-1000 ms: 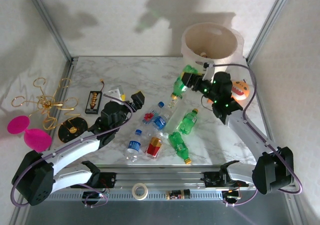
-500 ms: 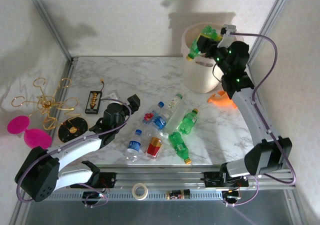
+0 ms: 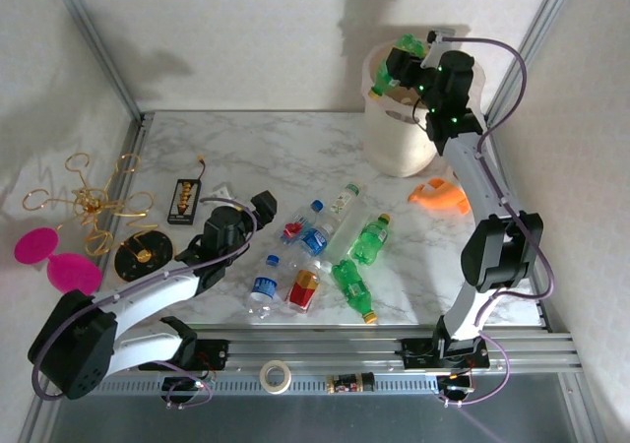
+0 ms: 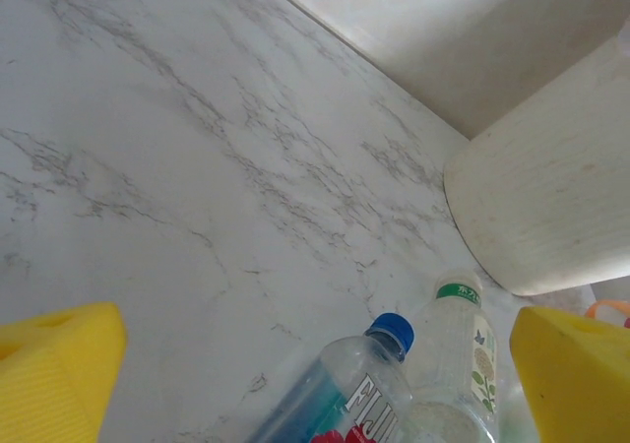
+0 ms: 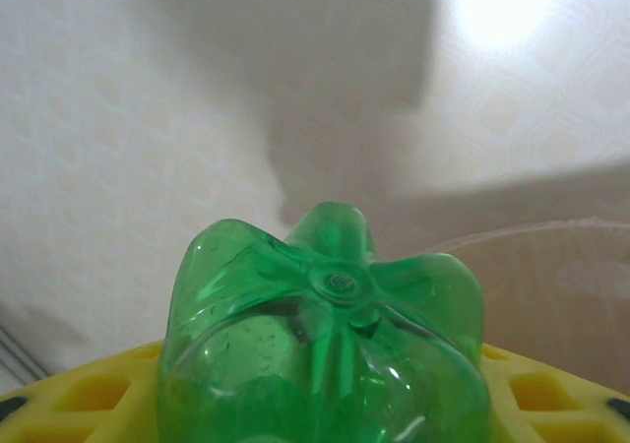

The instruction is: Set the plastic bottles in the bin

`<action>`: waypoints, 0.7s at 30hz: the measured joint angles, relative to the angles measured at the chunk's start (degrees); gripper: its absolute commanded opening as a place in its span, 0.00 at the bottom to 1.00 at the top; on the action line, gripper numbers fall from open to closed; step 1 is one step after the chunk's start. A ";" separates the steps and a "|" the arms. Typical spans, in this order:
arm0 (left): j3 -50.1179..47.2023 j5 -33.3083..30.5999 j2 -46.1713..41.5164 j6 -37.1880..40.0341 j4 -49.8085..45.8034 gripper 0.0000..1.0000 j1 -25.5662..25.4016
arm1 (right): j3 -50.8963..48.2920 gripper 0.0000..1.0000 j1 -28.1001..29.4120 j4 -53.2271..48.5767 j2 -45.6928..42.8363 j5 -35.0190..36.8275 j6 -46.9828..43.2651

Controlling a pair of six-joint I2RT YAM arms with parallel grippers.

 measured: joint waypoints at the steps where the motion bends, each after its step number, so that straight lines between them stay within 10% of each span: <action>1: -0.15 0.00 -0.44 -0.11 -0.15 0.99 0.00 | 0.66 0.41 -0.50 -0.44 0.42 -0.68 0.76; 21: -0.72 -0.11 -4.22 -0.07 -3.23 1.00 0.00 | 7.04 0.47 -9.55 -0.35 1.60 -3.69 9.31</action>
